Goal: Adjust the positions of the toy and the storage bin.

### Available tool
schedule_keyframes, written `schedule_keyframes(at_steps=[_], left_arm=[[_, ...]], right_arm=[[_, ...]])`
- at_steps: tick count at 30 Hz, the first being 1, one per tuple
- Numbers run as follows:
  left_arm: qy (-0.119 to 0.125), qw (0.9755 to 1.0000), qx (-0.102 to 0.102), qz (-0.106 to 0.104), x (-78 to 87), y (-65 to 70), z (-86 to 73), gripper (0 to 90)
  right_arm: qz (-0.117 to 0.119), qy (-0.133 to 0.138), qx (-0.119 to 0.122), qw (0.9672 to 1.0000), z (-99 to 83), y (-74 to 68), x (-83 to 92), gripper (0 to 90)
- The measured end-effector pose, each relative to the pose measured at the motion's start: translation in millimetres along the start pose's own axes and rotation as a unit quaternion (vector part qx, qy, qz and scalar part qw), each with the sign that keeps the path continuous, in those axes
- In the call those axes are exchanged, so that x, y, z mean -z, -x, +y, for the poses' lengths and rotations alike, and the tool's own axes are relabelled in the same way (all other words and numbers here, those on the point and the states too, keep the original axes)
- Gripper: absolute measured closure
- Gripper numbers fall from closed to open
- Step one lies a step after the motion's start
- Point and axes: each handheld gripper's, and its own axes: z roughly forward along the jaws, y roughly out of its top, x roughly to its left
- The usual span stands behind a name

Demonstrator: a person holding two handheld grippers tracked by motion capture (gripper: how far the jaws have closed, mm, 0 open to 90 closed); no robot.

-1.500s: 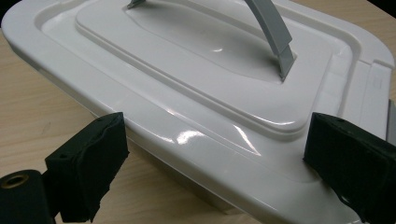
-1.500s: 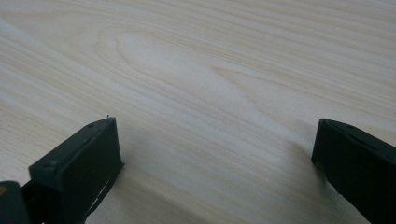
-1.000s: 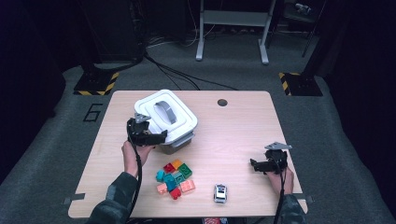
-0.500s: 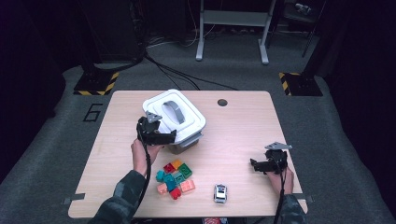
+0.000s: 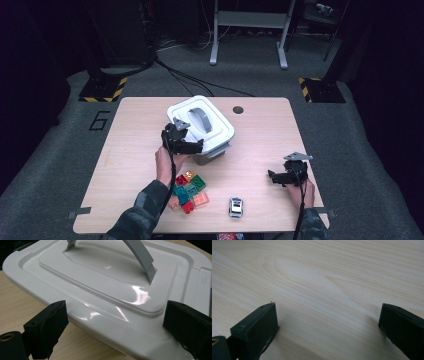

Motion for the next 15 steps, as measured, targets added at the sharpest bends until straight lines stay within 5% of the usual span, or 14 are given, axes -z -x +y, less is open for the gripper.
schedule_keyframes(at_steps=[10,15], left_arm=[[0.003,0.9999,0.012,-0.007,7.2,-9.7,-4.6,1.4],[0.010,0.9999,0.009,0.001,20.4,-24.9,-12.1,0.0]], right_arm=[[0.002,-0.001,0.002,1.0000,0.0,0.3,0.0,1.7],[0.002,0.000,0.002,1.0000,0.0,0.2,0.0,1.7]])
